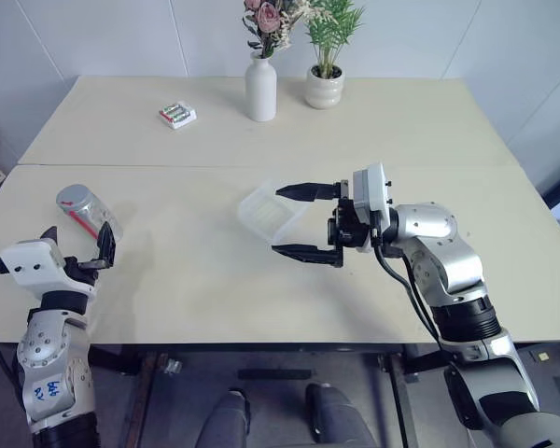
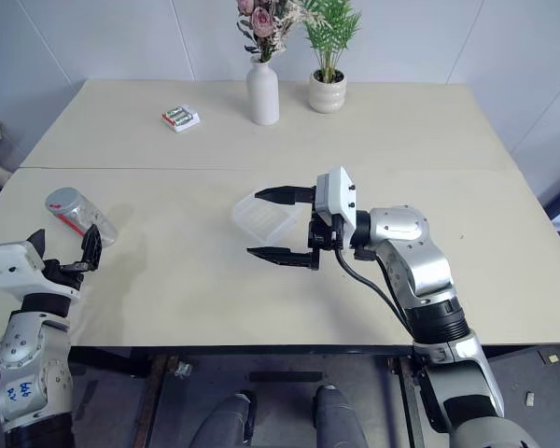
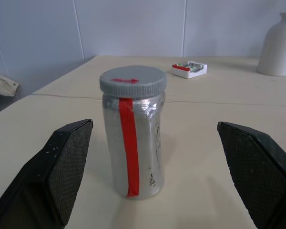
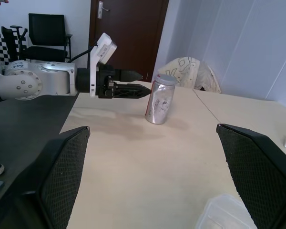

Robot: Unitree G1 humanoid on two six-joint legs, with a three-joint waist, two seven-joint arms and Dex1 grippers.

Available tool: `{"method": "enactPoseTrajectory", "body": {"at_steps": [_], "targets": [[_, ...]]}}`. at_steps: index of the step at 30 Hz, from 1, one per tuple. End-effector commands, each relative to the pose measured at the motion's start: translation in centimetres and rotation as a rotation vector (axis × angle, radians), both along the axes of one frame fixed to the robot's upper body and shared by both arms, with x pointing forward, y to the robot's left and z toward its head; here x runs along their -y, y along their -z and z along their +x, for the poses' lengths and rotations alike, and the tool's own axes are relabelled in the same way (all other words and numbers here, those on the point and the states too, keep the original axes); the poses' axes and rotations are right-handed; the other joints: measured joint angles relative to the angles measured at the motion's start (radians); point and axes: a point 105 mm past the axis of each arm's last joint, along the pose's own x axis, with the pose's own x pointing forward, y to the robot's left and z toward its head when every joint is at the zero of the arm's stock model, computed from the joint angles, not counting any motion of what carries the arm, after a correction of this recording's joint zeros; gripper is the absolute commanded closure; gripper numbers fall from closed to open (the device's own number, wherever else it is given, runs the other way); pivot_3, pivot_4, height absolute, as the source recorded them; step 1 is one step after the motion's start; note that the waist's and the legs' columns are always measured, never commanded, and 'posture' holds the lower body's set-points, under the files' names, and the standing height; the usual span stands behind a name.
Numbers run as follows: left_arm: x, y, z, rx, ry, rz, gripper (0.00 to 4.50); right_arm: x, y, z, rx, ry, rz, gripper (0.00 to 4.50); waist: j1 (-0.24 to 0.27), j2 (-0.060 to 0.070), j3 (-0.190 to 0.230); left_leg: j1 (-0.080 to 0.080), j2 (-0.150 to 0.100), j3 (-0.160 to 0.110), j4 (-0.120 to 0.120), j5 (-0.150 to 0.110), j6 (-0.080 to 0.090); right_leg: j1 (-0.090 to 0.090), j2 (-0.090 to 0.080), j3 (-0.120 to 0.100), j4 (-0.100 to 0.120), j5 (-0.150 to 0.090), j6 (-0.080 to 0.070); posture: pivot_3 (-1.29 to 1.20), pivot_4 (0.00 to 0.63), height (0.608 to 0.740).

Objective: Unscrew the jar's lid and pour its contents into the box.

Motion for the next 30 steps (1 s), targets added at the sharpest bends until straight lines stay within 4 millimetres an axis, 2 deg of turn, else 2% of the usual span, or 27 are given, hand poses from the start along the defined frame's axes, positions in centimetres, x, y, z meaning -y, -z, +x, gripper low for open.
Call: {"method": "enactPoseTrajectory", "body": {"at_steps": [1, 7, 18, 30], "targets": [[-1.0, -1.3, 0.5, 0.024, -0.011, 0.031, 0.04, -0.2, -1.1, -0.4, 0.052, -0.003, 0.03, 0.0, 0.002, 0.0, 0.0, 0.0, 0.001, 0.0, 0.0, 0.0, 0.0, 0.0, 0.001, 0.0, 0.001, 0.0, -0.001, 0.0, 0.15, 0.74], [-1.3, -1.4, 0.9, 0.017, 0.006, 0.031, 0.04, -0.1, -1.1, -0.3, 0.051, 0.015, 0.038, 0.0, 0.002, 0.0, 0.0, 0.0, 0.003, 0.0, 0.0, 0.0, -0.001, 0.0, 0.002, 0.0, 0.001, 0.001, -0.002, 0.0, 0.15, 0.74], [-3.8, -1.6, 2.8, -0.047, 0.045, 0.05, 0.04, 0.1, -1.0, -0.2, 0.043, 0.058, 0.062, 0.0, 0.003, 0.0, 0.0, 0.0, 0.003, 0.0, 0.0, 0.0, -0.001, -0.001, 0.003, -0.001, 0.001, 0.001, -0.003, 0.0, 0.15, 0.74], [-3.5, -1.8, 5.2, -0.056, 0.095, 0.055, 0.04, 0.1, -0.9, -0.5, 0.039, 0.086, 0.08, 0.0, 0.003, 0.0, 0.0, 0.0, 0.004, 0.0, 0.0, 0.0, -0.001, -0.002, 0.003, -0.001, 0.001, 0.001, -0.003, 0.0, 0.15, 0.74]]}}
